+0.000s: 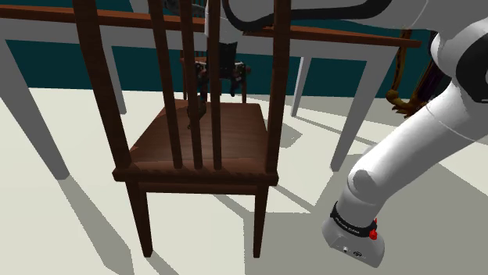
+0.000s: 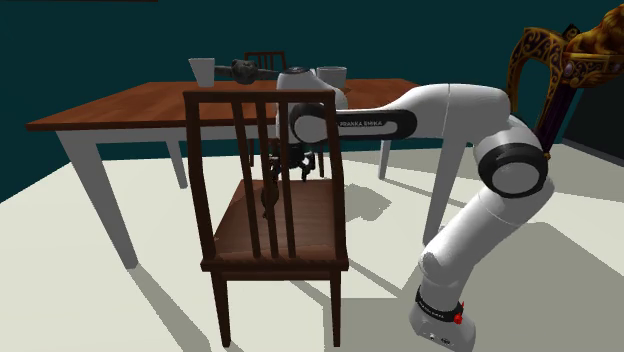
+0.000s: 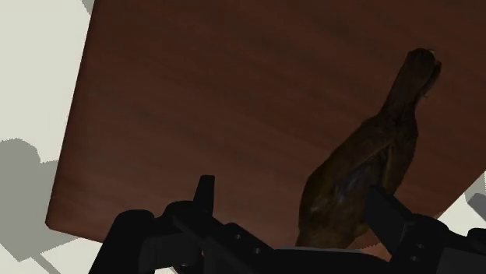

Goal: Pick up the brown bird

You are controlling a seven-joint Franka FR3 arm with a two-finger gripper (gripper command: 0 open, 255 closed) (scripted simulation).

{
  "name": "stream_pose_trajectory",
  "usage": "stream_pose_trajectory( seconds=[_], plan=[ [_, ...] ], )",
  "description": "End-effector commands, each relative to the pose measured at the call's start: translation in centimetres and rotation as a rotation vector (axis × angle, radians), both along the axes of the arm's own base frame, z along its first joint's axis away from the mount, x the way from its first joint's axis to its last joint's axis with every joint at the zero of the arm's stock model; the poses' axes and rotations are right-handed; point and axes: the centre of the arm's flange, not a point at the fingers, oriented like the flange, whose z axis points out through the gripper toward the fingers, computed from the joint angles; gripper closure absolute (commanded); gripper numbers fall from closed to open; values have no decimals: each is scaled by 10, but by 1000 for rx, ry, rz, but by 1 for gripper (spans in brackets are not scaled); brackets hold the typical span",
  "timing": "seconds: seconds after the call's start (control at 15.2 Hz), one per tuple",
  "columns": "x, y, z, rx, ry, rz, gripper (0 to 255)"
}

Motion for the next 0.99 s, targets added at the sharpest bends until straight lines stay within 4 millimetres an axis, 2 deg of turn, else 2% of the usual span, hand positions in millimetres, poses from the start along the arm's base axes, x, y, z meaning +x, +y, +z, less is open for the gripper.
stream_pose_trajectory(
  seconds=[0.0,0.13,0.2,0.66,0.79,0.86,0.92],
  plan=[
    [18,37,-5,-8,-7,-29,0],
    [40,52,-6,-10,-18,-92,0],
    [41,52,-6,-10,-18,-94,0],
    [41,52,-46,-10,-18,-94,0],
    [41,52,-46,-10,-18,-94,0],
    [40,52,-45,-10,-18,-94,255],
    [40,53,-45,-10,-18,-94,255]
  ],
)
